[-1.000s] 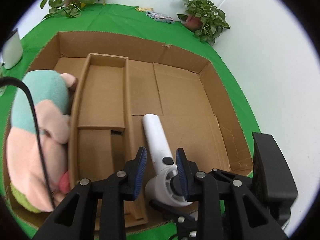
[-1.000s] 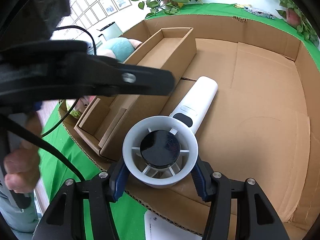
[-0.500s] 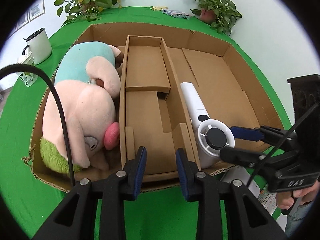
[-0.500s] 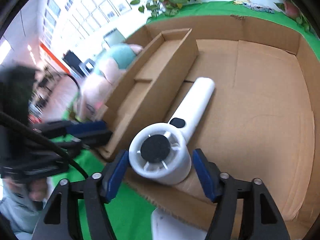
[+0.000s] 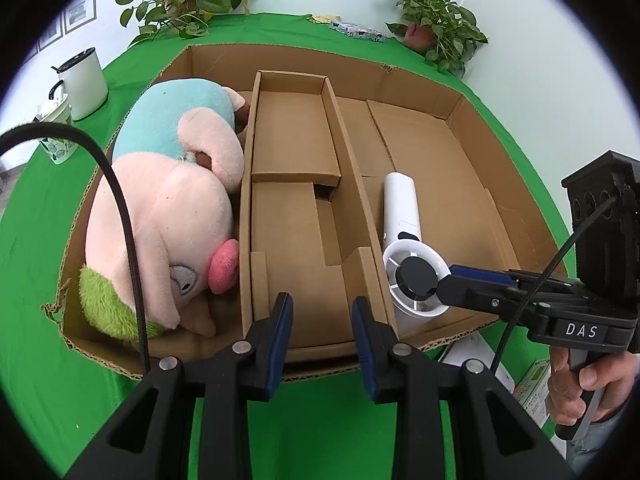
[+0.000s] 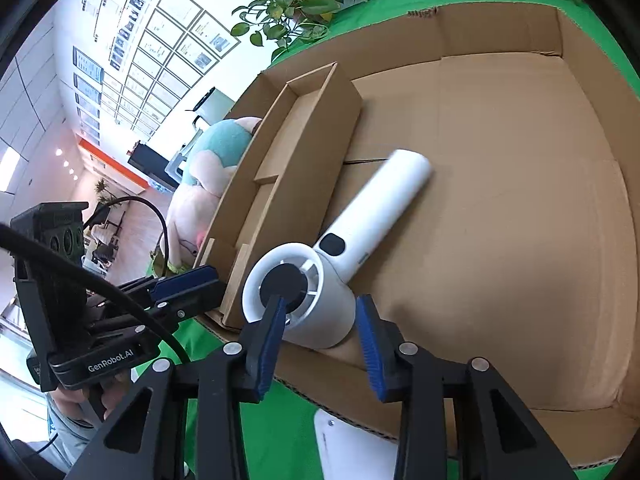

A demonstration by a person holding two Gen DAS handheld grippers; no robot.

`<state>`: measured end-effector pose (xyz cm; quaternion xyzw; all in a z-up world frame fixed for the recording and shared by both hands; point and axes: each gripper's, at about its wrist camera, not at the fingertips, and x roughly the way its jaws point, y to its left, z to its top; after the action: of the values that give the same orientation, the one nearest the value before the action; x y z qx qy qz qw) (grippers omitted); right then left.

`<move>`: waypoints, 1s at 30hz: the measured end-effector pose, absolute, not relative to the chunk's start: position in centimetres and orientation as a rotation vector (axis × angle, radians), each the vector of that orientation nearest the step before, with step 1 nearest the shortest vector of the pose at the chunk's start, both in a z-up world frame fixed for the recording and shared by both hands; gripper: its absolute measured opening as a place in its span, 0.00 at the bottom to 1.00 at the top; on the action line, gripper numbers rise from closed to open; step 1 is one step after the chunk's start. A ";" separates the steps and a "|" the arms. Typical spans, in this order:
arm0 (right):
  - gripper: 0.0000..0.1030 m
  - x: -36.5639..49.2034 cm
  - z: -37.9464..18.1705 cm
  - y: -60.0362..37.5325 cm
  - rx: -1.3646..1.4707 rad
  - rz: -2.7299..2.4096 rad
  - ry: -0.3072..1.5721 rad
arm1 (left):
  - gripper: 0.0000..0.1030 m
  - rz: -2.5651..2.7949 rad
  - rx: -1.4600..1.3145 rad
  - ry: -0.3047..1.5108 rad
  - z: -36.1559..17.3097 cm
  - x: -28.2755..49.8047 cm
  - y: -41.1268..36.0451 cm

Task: Organize objects
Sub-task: 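Lower the fan into the box beside the long insert with the right tool, then open the right tool and push the fan against the insert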

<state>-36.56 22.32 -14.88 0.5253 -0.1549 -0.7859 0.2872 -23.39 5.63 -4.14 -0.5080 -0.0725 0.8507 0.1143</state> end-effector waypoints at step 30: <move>0.43 -35.8 -13.8 17.5 1.487 -2.242 -0.135 | 0.29 2.456 -1.447 -0.255 -4.1 -23.9 4.6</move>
<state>-35.82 17.49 -13.77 0.5381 -0.0487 -0.8116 0.2222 -23.85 4.62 -4.12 -0.5008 -0.0884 0.8498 0.1391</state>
